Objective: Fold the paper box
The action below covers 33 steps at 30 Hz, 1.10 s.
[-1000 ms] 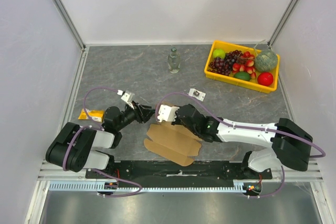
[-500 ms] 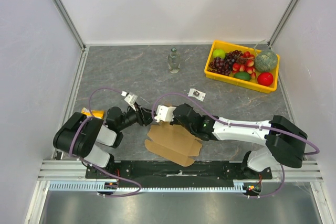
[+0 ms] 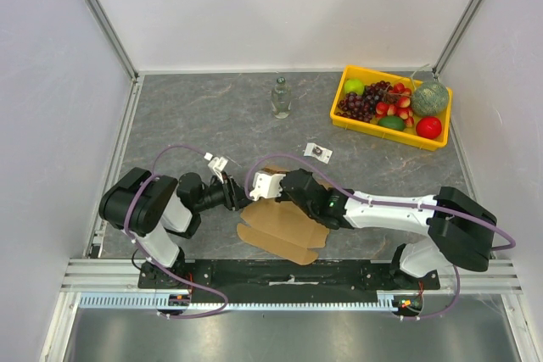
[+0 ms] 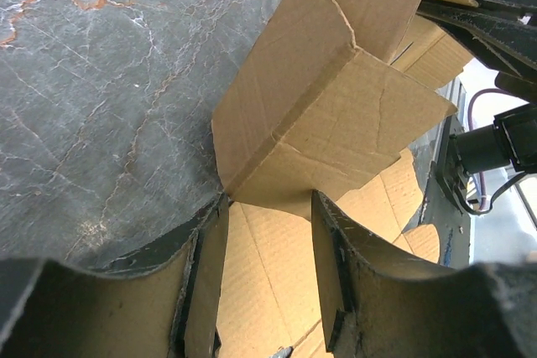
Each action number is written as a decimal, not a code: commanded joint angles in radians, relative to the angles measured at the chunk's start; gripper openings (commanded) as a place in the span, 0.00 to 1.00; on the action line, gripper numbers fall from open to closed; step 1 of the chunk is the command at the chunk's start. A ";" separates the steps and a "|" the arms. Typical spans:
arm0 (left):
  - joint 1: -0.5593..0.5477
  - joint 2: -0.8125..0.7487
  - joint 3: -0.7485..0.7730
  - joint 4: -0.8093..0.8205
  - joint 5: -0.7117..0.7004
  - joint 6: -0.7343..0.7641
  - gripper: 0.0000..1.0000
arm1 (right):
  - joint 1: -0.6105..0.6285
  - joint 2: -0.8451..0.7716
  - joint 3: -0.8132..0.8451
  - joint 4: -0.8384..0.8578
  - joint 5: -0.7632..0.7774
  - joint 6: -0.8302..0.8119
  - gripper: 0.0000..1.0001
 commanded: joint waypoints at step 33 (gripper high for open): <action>-0.046 -0.212 0.004 0.068 -0.084 0.161 0.50 | 0.121 -0.039 -0.066 0.099 0.074 -0.083 0.00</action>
